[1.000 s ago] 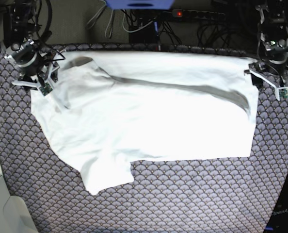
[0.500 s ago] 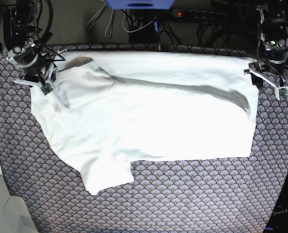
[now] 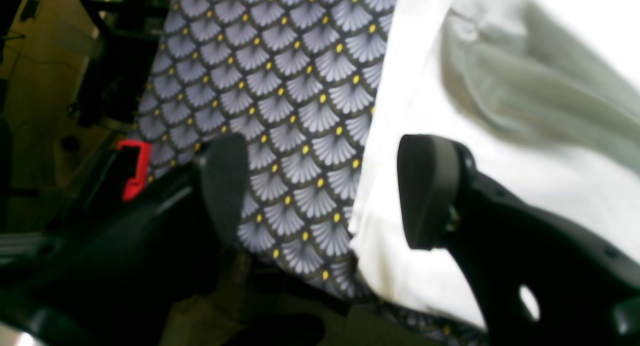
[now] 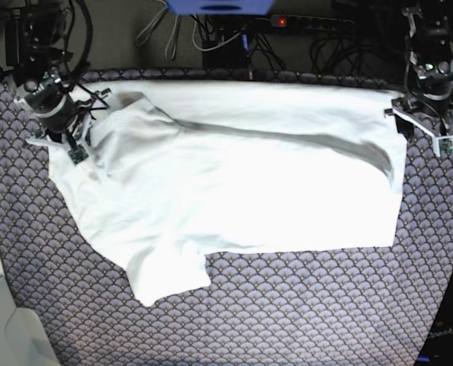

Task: Fold the T-shirt properly
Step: 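Grasp the sleeve fabric with the right gripper and drag it inward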

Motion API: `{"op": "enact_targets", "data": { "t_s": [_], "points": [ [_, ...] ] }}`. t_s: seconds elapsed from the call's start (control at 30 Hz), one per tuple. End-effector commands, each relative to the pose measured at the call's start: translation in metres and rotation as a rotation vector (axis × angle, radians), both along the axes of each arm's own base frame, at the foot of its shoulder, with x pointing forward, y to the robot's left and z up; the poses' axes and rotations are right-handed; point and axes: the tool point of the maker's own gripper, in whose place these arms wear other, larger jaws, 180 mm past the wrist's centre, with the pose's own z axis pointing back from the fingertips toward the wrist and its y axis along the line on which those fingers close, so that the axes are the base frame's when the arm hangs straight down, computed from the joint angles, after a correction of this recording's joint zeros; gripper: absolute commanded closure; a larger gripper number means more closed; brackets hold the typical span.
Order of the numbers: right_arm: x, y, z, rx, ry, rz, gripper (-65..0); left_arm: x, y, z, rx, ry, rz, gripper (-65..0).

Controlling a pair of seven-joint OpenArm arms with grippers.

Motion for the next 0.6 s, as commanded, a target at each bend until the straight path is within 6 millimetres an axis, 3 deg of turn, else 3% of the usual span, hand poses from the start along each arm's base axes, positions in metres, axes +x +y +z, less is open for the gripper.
{"op": "enact_targets", "data": {
  "t_s": [0.0, 0.27, 0.57],
  "points": [
    [0.011, 0.005, 0.017, 0.010, -0.067, 0.010, 0.0, 0.005, 0.004, 0.012, 0.029, -0.036, -0.008, -45.4],
    [0.035, 0.031, 0.024, -0.018, -0.042, 0.067, 0.0, 0.005, 0.004, 0.014, 0.032, -0.039, -0.009, -45.4],
    [0.079, 0.045, 0.055, -0.073, -0.082, 0.094, 0.0, 0.004, 0.005, 0.013, 0.032, -0.037, -0.008, -45.4]
  ]
}}
